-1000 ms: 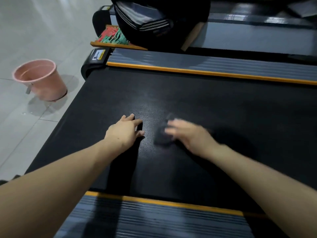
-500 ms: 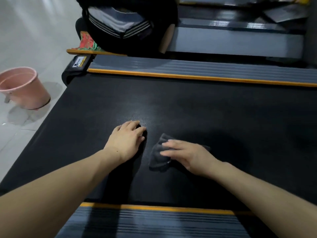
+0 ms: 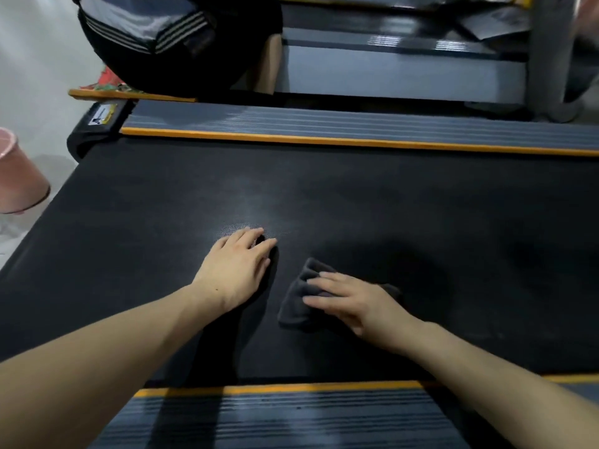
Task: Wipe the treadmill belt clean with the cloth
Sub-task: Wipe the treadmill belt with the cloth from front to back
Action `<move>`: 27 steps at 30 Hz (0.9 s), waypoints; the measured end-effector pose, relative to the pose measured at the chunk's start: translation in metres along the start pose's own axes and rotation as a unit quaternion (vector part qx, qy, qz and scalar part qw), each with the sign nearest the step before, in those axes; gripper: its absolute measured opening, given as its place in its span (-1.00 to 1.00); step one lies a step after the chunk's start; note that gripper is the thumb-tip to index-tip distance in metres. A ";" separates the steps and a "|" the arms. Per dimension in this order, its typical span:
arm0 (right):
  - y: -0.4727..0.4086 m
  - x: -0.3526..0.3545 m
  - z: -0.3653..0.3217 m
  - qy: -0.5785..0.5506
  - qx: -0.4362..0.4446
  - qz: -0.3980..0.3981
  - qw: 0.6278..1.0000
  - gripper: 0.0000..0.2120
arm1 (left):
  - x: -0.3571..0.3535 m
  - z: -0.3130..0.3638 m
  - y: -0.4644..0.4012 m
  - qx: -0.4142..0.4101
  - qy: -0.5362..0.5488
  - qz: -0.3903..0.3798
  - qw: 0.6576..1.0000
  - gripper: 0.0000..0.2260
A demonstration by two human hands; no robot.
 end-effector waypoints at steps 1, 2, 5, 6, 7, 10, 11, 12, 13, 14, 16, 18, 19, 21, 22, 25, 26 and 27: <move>-0.003 0.004 0.003 0.004 0.018 -0.016 1.000 -0.71 | -0.001 0.002 0.004 -0.004 -0.004 0.002 1.000 -0.62; -0.012 0.011 0.017 0.021 0.020 -0.017 0.999 -0.71 | 0.000 0.004 0.007 -0.008 -0.006 0.005 1.000 -0.62; -0.047 0.074 0.097 0.075 -0.103 0.112 0.985 -0.69 | 0.003 0.009 0.012 -0.012 -0.007 0.009 1.000 -0.61; -0.050 0.097 0.127 0.084 -0.174 0.164 0.967 -0.68 | 0.003 0.010 0.013 -0.010 -0.009 0.006 1.000 -0.61; -0.050 0.112 0.147 0.085 -0.236 0.196 0.948 -0.67 | 0.003 0.010 0.013 -0.010 -0.015 0.002 1.000 -0.61; -0.046 0.107 0.144 0.083 -0.273 0.200 0.938 -0.66 | 0.005 0.011 0.010 -0.017 -0.030 -0.001 0.999 -0.60; -0.038 0.096 0.128 0.074 -0.246 0.194 0.947 -0.66 | 0.007 0.012 0.010 -0.018 -0.029 0.000 0.999 -0.60; -0.028 0.083 0.108 0.065 -0.212 0.181 0.958 -0.64 | 0.008 0.013 0.009 -0.020 -0.029 0.003 0.999 -0.60; -0.014 0.067 0.087 0.057 -0.178 0.158 0.969 -0.64 | 0.009 0.013 0.009 -0.022 -0.029 0.005 0.999 -0.60; 0.000 0.051 0.065 0.044 -0.149 0.126 0.980 -0.64 | 0.010 0.013 0.009 -0.023 -0.027 0.006 0.999 -0.60; 0.028 0.020 0.021 0.011 -0.089 0.044 0.995 -0.65 | 0.011 0.010 0.012 -0.024 -0.023 0.004 0.999 -0.60; 0.039 0.009 -0.005 -0.021 -0.027 -0.009 0.999 -0.66 | 0.011 0.008 0.019 -0.025 -0.026 0.004 0.999 -0.60; 0.036 0.013 -0.003 -0.015 -0.007 -0.023 1.000 -0.68 | 0.012 0.006 0.022 -0.027 -0.025 0.002 0.999 -0.60; 0.016 0.028 0.028 0.022 -0.015 -0.002 1.000 -0.70 | 0.013 0.005 0.032 -0.035 -0.031 0.004 0.999 -0.60; 0.000 0.043 0.052 0.042 -0.045 0.042 0.997 -0.70 | 0.014 0.003 0.037 -0.037 -0.034 0.006 0.999 -0.60; -0.030 0.087 0.107 0.056 -0.204 0.184 0.960 -0.68 | 0.013 -0.006 0.053 -0.020 -0.024 -0.002 1.000 -0.61; -0.031 0.087 0.112 0.057 -0.240 0.193 0.950 -0.68 | 0.012 -0.007 0.058 -0.014 -0.022 -0.004 1.000 -0.61; -0.030 0.083 0.111 0.046 -0.258 0.195 0.945 -0.68 | 0.011 -0.008 0.063 -0.012 -0.021 -0.006 1.000 -0.61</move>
Point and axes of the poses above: each hand's wrist, its own y-axis away from the middle knuckle, its own x-axis out of the back of the hand, z = x × y, the point moved 10 cm from there along -y, towards the middle knuckle, and after that the axes turned 14 degrees about -y, right-handed, at the moved point
